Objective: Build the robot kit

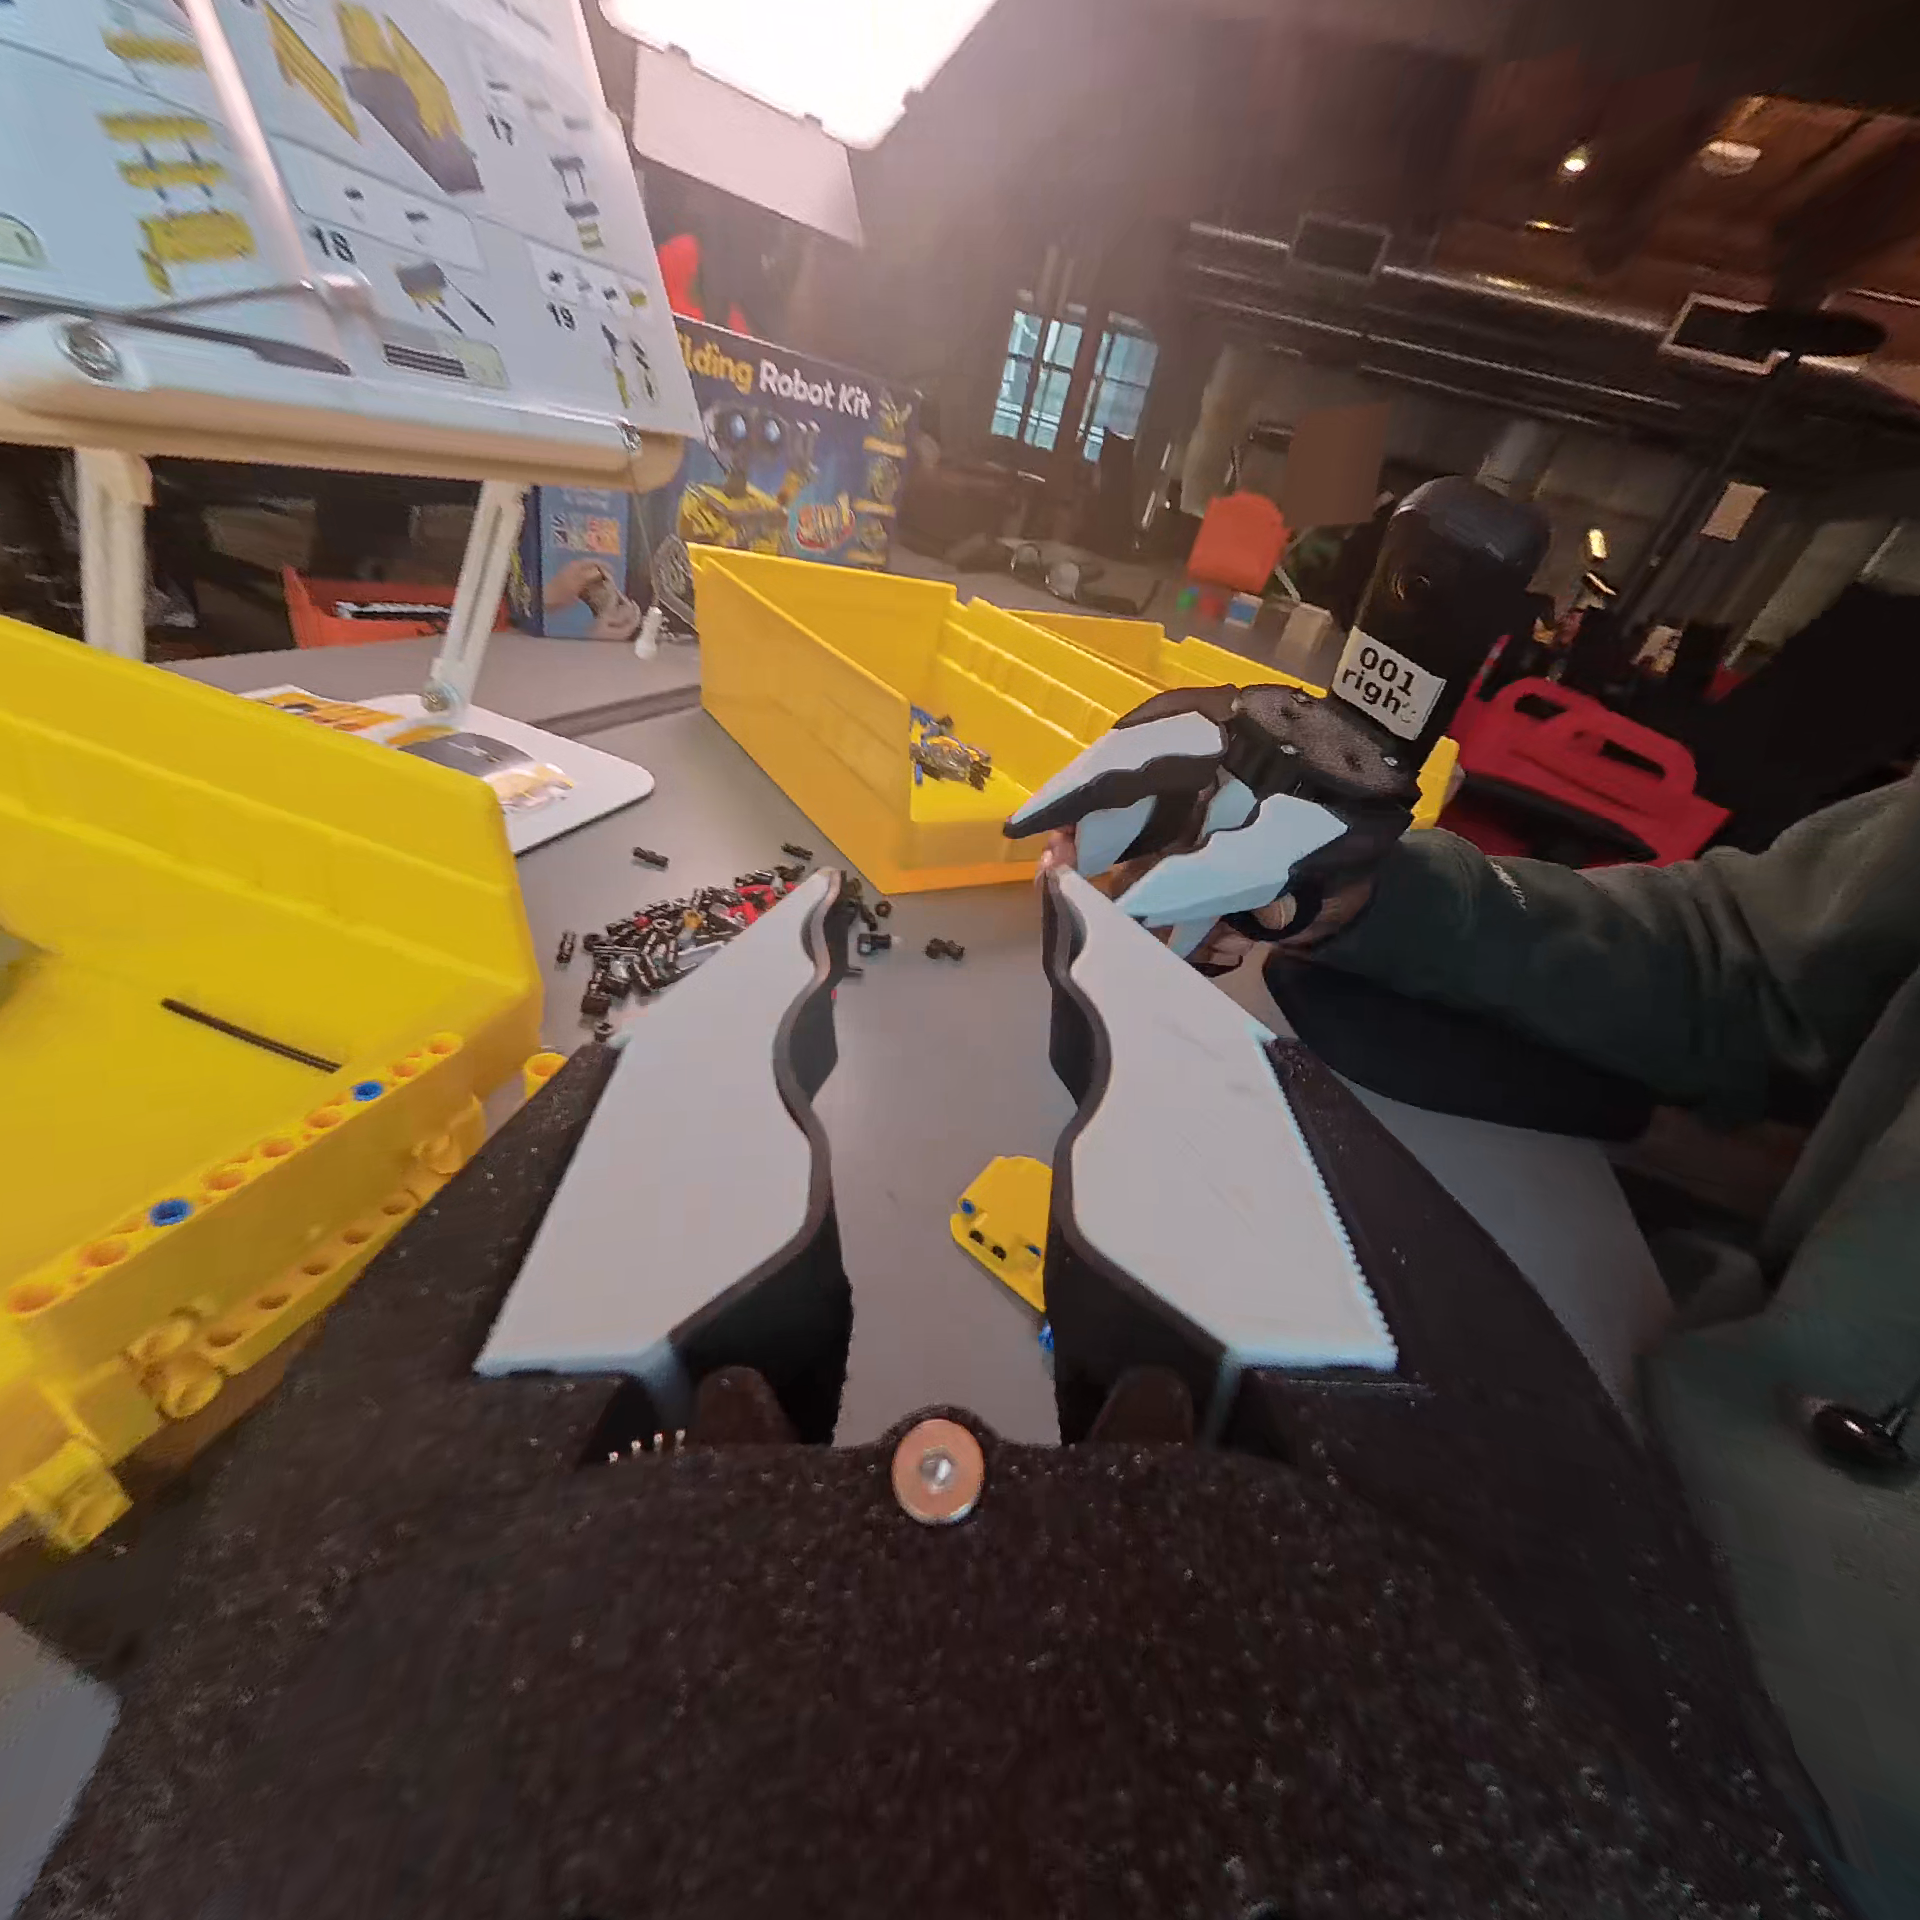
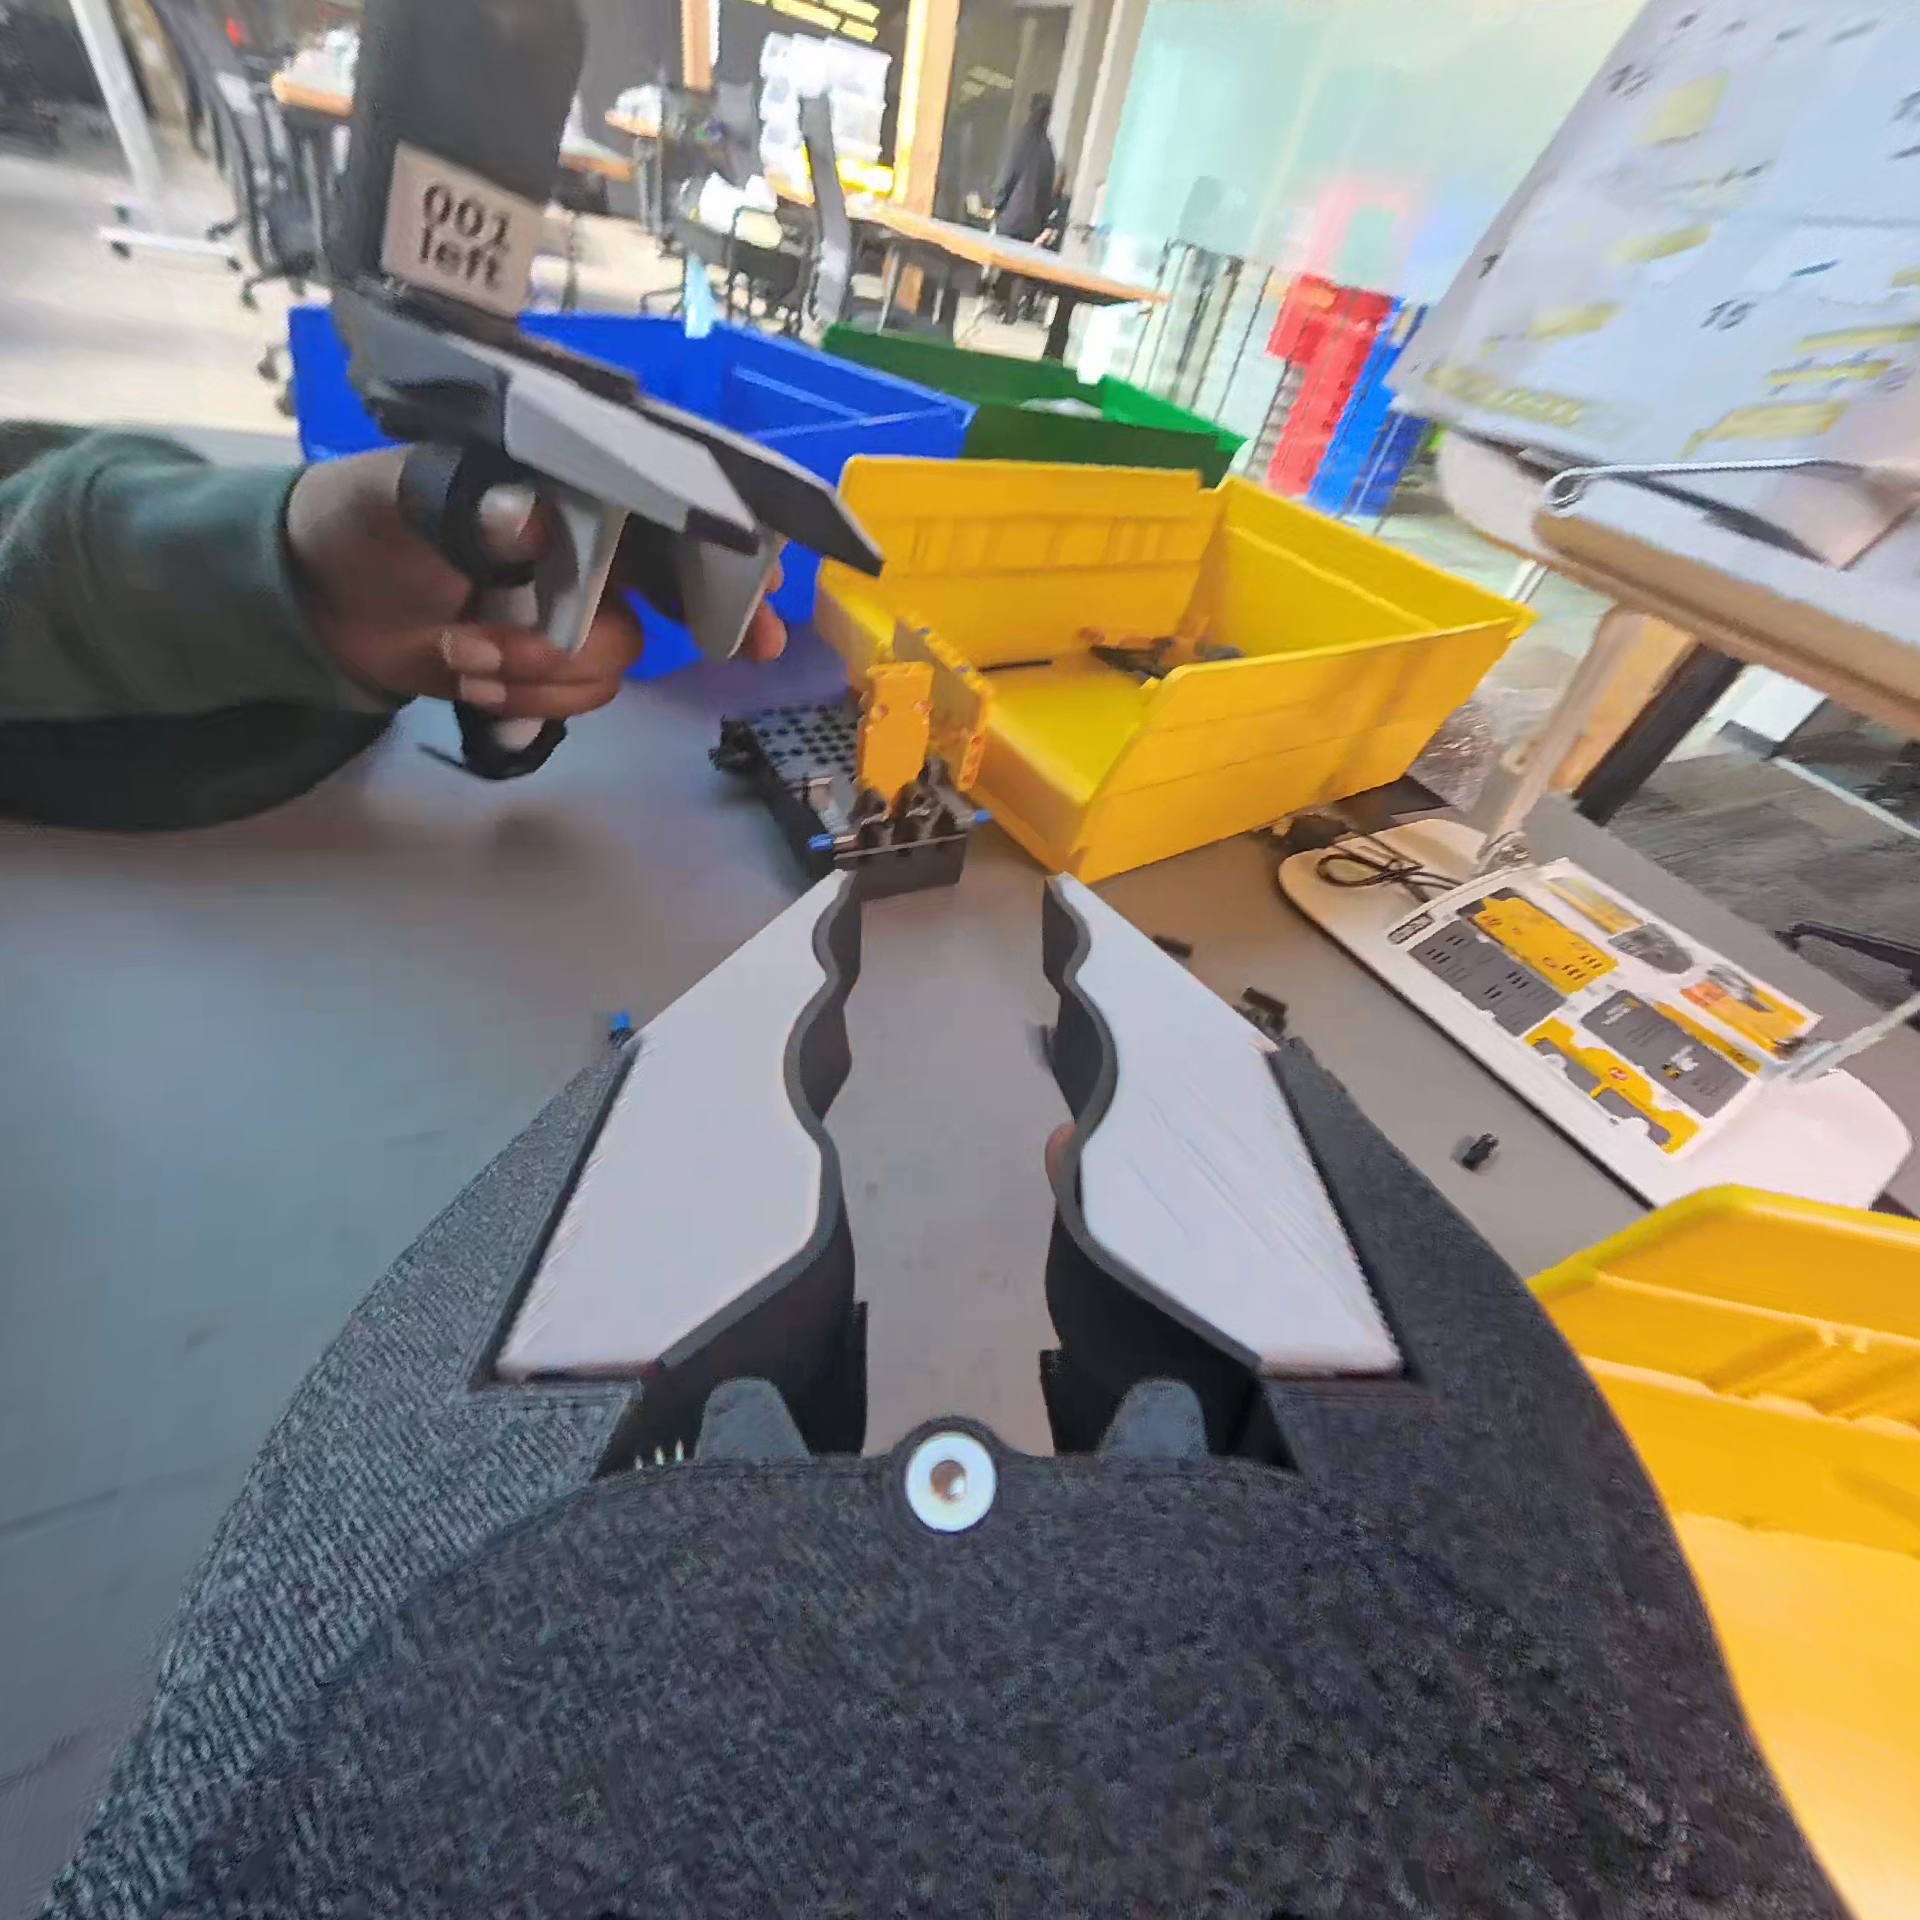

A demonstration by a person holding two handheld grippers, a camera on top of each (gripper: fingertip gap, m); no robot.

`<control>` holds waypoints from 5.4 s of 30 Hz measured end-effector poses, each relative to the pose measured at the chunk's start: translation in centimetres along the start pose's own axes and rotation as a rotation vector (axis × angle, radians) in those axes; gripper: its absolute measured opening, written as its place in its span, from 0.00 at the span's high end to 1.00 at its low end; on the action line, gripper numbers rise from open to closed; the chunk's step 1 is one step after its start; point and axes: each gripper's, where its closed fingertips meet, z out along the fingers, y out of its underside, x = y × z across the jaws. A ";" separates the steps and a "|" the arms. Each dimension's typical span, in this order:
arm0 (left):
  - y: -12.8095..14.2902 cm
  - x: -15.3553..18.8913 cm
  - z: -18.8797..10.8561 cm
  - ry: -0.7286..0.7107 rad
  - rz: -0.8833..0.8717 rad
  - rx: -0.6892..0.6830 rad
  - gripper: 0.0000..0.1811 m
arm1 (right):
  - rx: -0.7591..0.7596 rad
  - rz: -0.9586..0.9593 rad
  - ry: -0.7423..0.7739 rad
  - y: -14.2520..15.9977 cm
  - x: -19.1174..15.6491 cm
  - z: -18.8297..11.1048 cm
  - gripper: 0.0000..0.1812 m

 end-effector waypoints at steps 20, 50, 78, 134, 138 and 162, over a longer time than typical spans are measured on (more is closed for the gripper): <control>-0.6 -4.9 -1.9 -0.266 -0.013 0.071 0.91 | 0.180 -0.076 0.534 -15.8 23.0 12.6 0.99; -0.5 -7.9 -4.2 -0.420 0.067 -0.090 0.90 | 0.041 -0.094 0.302 -11.7 16.8 10.1 0.94; 9.9 -3.1 0.5 -0.160 0.328 -0.644 0.78 | -0.623 -0.120 -0.309 8.6 -6.6 1.6 0.66; 4.0 -0.1 -0.8 0.027 -0.051 -0.299 0.97 | -0.240 -0.242 -0.286 0.0 -4.9 0.2 0.60; 5.0 -1.8 -1.4 -0.079 -0.011 -0.381 0.97 | -0.214 -0.173 -0.426 0.2 -7.6 -1.8 0.65; 7.8 4.0 2.6 0.111 0.024 -0.383 0.97 | -0.425 -0.292 -0.566 4.1 -11.7 -2.6 0.93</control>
